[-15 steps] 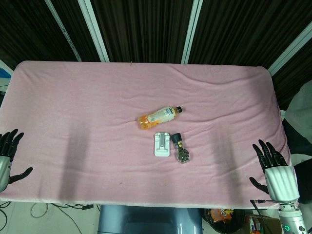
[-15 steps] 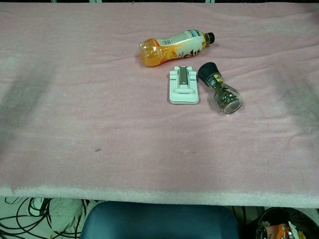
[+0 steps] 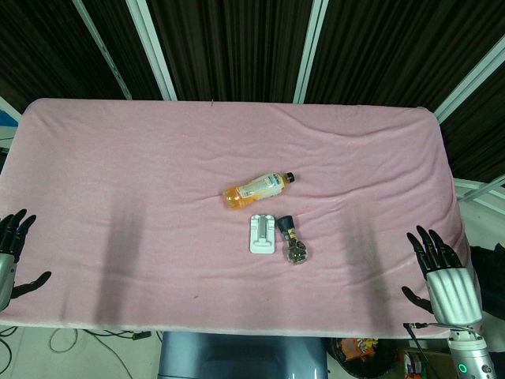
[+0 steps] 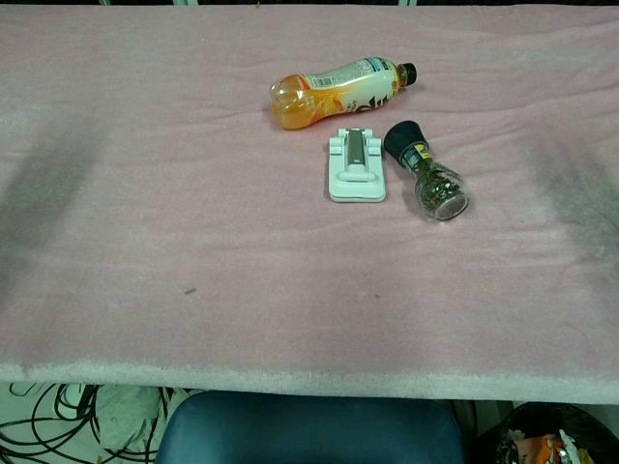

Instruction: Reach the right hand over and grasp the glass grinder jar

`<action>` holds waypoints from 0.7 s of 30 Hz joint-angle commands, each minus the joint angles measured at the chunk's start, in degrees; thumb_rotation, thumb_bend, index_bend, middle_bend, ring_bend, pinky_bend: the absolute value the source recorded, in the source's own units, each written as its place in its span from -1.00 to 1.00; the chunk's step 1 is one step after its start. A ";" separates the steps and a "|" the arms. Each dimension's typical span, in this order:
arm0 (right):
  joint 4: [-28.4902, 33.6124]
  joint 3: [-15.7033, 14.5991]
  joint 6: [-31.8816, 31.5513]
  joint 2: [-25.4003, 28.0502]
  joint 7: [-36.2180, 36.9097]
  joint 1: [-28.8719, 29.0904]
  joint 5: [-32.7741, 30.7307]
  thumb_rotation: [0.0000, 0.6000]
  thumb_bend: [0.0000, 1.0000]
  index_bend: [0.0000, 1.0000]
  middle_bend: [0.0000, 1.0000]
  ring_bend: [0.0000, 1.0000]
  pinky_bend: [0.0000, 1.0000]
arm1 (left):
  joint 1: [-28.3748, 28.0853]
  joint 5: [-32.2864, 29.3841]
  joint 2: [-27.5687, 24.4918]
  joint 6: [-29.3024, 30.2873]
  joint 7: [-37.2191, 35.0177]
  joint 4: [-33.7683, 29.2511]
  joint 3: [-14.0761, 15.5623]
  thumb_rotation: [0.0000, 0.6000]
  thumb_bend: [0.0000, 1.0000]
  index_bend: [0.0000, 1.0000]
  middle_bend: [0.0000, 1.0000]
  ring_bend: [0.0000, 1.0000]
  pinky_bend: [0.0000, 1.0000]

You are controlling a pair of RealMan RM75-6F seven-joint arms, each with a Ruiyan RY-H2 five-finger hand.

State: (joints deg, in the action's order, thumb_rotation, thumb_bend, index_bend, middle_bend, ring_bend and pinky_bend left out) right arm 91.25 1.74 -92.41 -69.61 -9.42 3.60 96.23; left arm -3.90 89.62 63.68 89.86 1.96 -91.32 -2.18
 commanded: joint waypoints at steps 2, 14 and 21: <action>1.91 -0.14 0.48 0.19 -0.20 0.18 0.25 1.00 -0.87 -1.00 -1.00 -0.99 -0.54 | 0.04 -0.08 -0.08 0.04 -0.25 -0.06 -0.04 1.00 -1.00 -1.00 -1.00 -1.00 -1.00; 20.21 3.50 11.98 -2.82 -3.89 5.90 -9.47 1.00 -0.91 -1.00 -0.98 -0.97 -0.54 | -0.15 -1.07 -0.23 -0.77 -0.89 -0.42 -0.34 1.00 -1.00 -1.00 -1.00 -1.00 -1.00; 23.95 8.59 18.14 -11.48 -10.93 11.95 -20.28 1.00 -0.91 -1.00 -0.86 -0.93 -0.54 | -0.30 -1.98 -0.68 -1.67 -1.62 -0.98 -0.45 1.00 -1.00 -1.00 -1.00 -1.00 -1.00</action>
State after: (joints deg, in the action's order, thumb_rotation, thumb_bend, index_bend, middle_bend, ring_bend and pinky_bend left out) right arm 113.62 8.10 -76.56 -77.70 -17.68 13.02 79.39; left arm -4.17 87.72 63.05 88.27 0.41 -92.24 -2.61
